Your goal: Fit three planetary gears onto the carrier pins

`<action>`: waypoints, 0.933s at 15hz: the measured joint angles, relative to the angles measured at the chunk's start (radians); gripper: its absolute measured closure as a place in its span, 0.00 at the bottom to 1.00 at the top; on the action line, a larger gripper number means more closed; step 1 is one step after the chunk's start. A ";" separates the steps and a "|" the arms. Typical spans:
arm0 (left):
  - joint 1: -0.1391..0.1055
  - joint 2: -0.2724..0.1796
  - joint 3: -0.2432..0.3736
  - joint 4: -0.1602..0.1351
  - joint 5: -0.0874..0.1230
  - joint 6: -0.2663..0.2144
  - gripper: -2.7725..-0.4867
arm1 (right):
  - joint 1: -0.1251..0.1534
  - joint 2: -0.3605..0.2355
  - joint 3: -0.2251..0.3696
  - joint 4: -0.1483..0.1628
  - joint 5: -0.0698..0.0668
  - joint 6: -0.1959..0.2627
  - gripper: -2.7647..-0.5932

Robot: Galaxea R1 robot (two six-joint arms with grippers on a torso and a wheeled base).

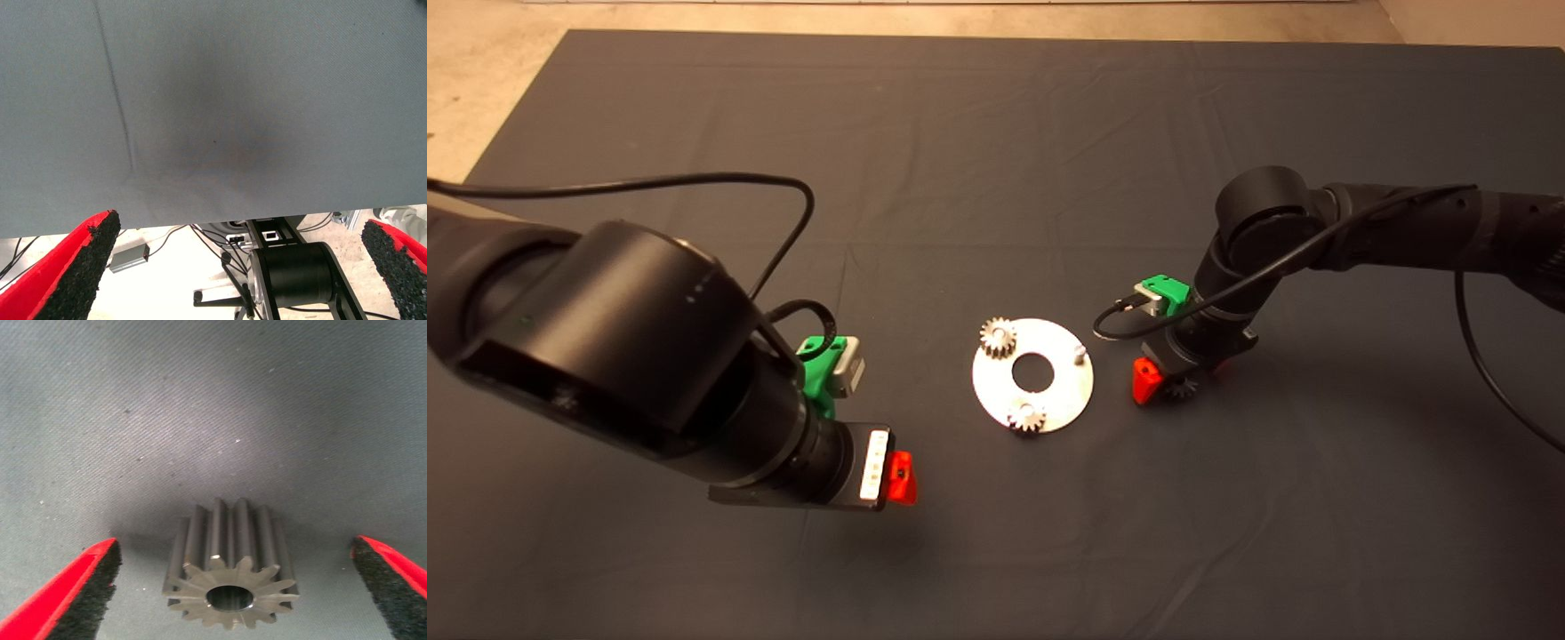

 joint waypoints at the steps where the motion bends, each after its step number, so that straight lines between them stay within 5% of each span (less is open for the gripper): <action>1: 0.000 0.000 0.000 0.000 0.000 0.000 0.07 | 0.000 0.000 0.000 0.000 0.000 0.000 0.10; 14: 0.000 0.000 0.003 -0.021 0.000 -0.009 0.07 | 0.002 0.000 -0.002 -0.001 0.002 -0.004 0.38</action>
